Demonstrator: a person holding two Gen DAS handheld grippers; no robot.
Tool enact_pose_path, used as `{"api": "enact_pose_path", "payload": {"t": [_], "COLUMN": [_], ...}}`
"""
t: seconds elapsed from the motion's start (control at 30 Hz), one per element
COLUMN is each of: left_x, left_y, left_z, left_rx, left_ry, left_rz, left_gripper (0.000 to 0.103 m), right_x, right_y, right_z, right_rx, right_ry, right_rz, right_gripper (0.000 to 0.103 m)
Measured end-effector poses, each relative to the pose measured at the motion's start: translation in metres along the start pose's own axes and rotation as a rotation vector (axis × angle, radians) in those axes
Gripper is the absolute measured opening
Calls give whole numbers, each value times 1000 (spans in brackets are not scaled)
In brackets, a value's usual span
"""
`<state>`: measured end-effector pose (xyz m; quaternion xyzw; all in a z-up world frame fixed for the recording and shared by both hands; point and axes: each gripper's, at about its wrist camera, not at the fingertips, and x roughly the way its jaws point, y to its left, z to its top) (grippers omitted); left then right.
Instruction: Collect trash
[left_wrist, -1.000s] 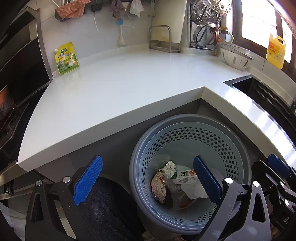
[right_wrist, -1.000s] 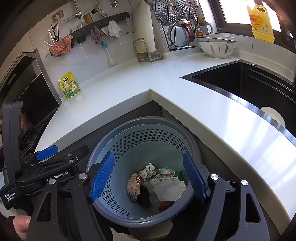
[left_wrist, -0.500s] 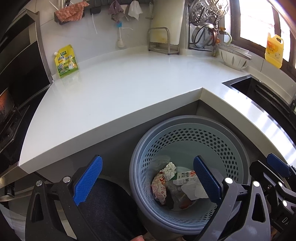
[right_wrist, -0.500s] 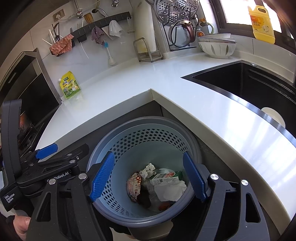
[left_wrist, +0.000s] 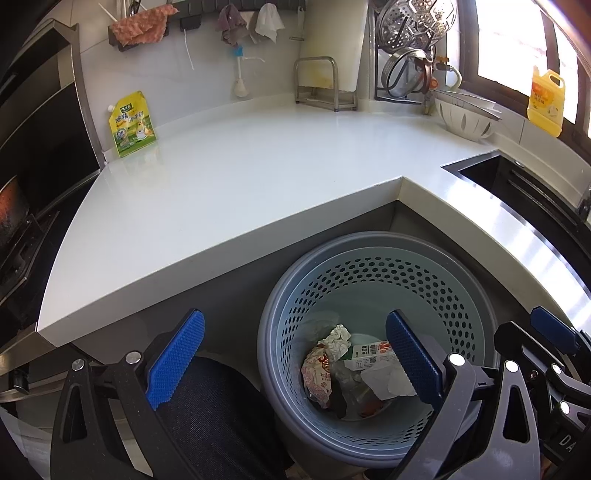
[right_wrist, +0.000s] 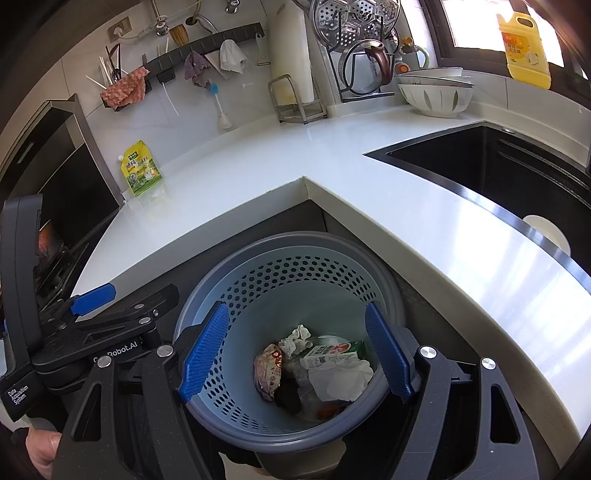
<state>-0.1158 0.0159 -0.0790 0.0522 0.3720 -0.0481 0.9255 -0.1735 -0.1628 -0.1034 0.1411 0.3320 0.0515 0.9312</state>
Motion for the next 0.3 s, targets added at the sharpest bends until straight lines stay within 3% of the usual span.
{"api": "enact_pose_path", "payload": {"t": [0.3], "left_x": [3], "left_y": [2], "left_z": [1], "left_rx": [-6], "left_ry": [15], "left_rz": [-7], "left_gripper": [97], "right_x": [0], "right_y": [0], "right_z": [0], "right_rx": [0], "right_ry": [0], "right_rz": [1], "right_gripper": [73]}}
